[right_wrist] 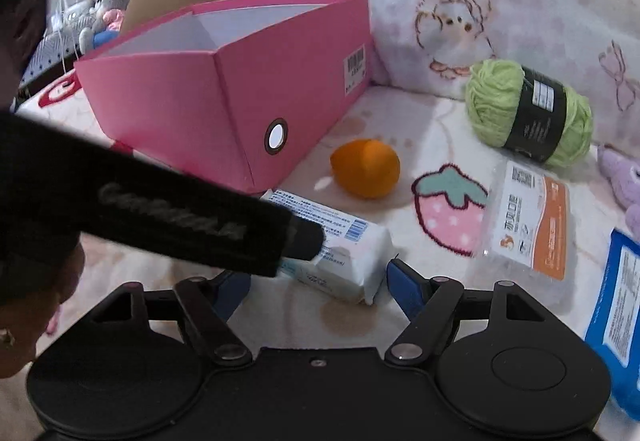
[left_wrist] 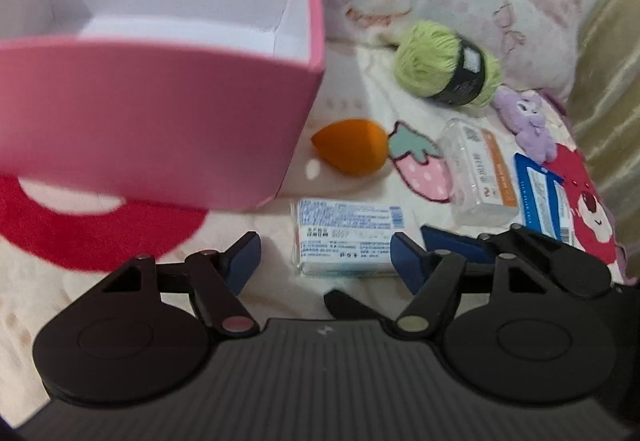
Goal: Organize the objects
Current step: 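Move the left gripper to the white soap bar and close on it, then lift the soap bar with the left gripper and carry it over the pink box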
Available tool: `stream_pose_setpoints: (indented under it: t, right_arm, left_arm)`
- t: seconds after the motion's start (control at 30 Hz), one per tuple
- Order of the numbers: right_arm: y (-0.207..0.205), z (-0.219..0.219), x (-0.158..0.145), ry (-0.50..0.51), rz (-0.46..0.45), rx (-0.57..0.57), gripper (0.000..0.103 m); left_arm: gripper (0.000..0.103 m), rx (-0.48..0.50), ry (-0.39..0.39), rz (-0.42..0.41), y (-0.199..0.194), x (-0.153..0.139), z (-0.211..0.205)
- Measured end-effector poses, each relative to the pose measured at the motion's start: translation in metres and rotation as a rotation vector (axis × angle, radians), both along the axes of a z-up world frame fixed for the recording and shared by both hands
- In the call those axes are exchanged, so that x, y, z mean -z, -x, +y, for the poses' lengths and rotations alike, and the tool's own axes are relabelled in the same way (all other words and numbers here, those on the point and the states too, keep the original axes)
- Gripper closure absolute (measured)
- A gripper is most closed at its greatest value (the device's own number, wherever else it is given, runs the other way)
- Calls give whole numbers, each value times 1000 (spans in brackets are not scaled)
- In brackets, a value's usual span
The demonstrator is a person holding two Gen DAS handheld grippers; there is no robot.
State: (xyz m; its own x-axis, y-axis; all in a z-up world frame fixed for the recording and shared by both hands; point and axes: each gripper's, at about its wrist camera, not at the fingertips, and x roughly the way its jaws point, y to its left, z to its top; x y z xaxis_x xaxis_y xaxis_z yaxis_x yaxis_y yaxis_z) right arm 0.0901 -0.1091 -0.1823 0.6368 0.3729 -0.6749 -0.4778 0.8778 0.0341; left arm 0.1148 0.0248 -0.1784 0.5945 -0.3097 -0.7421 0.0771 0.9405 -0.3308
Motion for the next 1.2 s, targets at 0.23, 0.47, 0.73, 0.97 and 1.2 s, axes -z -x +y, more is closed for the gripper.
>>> stream_pose_setpoints:
  t: [0.23, 0.47, 0.73, 0.97, 1.2]
  right_arm:
    - [-8, -9, -7, -75, 80, 34, 34]
    - [-13, -20, -9, -117, 129, 33, 42]
    - [-9, -23, -8, -116, 175, 18, 28]
    - [-7, -19, 2, -94, 176, 58, 25]
    - [3, -15, 4, -79, 111, 76, 29]
  left_arm:
    - [48, -28, 25, -12, 0, 1, -1]
    - [58, -40, 52, 29, 0, -4, -5]
    - [58, -49, 82, 149, 4, -4, -14]
    - [58, -15, -46, 122, 3, -5, -27]
    - [68, -39, 2, 126, 3, -7, -20]
